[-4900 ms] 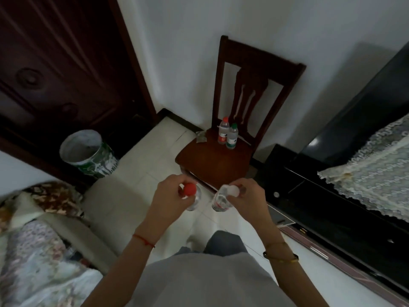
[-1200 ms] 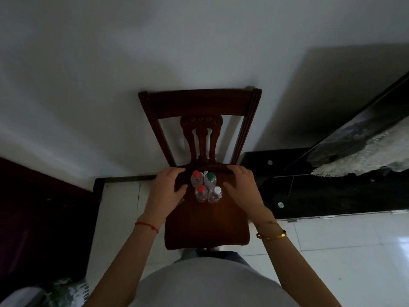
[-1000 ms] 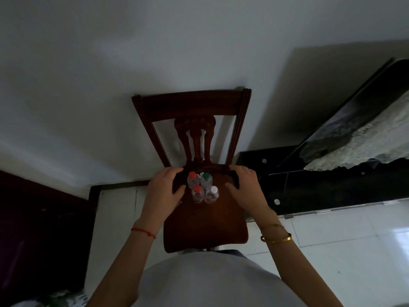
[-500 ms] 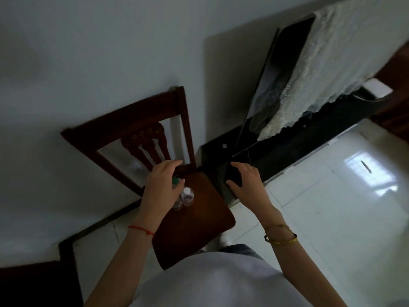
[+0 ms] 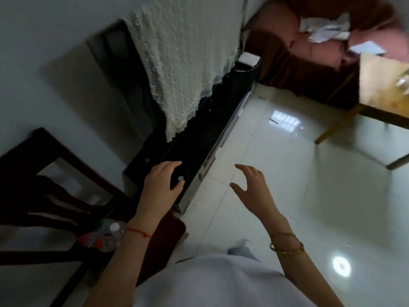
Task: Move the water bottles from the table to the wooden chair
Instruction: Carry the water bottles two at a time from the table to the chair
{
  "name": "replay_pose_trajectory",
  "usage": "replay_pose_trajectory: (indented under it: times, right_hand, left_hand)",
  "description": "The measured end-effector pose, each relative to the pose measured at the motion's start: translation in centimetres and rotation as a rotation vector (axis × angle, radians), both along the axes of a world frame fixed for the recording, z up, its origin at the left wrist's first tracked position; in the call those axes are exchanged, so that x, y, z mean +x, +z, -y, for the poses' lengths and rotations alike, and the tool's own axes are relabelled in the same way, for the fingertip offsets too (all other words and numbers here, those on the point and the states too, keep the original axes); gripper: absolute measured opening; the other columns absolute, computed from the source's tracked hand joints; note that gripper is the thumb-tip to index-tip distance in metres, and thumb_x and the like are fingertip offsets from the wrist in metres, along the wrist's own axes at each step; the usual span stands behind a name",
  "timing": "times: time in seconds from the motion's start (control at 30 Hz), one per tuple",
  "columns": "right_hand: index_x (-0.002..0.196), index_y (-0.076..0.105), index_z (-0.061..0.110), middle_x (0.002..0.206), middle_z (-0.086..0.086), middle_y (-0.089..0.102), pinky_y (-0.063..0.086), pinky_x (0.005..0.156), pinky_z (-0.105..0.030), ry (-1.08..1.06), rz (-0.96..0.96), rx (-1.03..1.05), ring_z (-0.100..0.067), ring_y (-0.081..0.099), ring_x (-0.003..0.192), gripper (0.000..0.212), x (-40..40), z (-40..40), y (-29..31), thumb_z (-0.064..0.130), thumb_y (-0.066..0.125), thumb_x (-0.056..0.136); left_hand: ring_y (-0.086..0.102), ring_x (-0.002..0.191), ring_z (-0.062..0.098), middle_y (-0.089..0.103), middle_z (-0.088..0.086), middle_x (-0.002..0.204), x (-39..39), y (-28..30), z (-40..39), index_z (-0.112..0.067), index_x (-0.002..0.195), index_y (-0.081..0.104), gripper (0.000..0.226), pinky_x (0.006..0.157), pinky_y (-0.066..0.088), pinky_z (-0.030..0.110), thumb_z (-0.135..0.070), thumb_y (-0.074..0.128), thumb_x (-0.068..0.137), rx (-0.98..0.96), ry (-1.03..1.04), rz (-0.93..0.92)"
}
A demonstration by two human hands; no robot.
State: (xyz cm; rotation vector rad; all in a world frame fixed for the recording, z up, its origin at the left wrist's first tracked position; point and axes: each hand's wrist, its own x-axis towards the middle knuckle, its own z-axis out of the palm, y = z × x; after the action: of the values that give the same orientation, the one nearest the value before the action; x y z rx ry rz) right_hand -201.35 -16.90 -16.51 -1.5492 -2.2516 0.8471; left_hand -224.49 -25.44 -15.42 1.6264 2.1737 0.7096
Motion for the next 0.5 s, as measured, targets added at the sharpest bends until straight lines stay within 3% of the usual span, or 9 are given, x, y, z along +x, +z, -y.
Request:
replay_pose_trajectory:
  times: [0.07,0.3,0.43,0.5]
  right_hand:
    - [0.138,0.043,0.019,0.14,-0.002,0.048,0.031,0.107,-0.031,-0.065,-0.005,0.019,-0.022,0.036,0.132,0.052,4.5,-1.6,0.2,0.026,0.063,0.089]
    - [0.136,0.046,0.016,0.137,-0.003,0.051,0.031,0.106,-0.03,-0.303,0.015,0.06,-0.024,0.038,0.13,0.052,19.8,-6.5,0.7,0.023,0.065,0.087]
    - [0.134,0.047,0.016,0.135,-0.004,0.052,0.033,0.106,-0.032,-0.435,-0.003,0.075,-0.025,0.039,0.129,0.052,26.3,-8.2,0.6,0.022,0.066,0.087]
    - [0.134,0.048,0.015,0.134,-0.004,0.052,0.031,0.105,-0.03,-0.502,-0.013,0.078,-0.026,0.039,0.129,0.052,28.7,-9.1,0.4,0.021,0.067,0.086]
  left_hand:
    - [0.045,0.123,0.018,0.053,0.001,0.131,3.6,-0.2,-2.8,-0.018,0.131,0.053,0.047,0.101,0.037,0.025,-0.021,0.066,0.086,0.01,-0.064,0.021]
    - [0.05,0.116,0.02,0.057,0.002,0.127,17.3,-0.6,-12.2,-0.018,0.127,0.056,0.047,0.102,0.043,0.036,-0.019,0.068,0.083,0.039,-0.278,0.064]
    - [0.048,0.119,0.016,0.056,-0.001,0.126,23.4,-0.1,-16.6,-0.019,0.127,0.055,0.045,0.105,0.036,0.028,-0.018,0.067,0.084,0.059,-0.406,0.072]
    - [0.048,0.12,0.016,0.056,-0.002,0.127,25.7,-0.1,-18.8,-0.021,0.128,0.055,0.044,0.105,0.039,0.032,-0.02,0.065,0.086,0.056,-0.471,0.05]
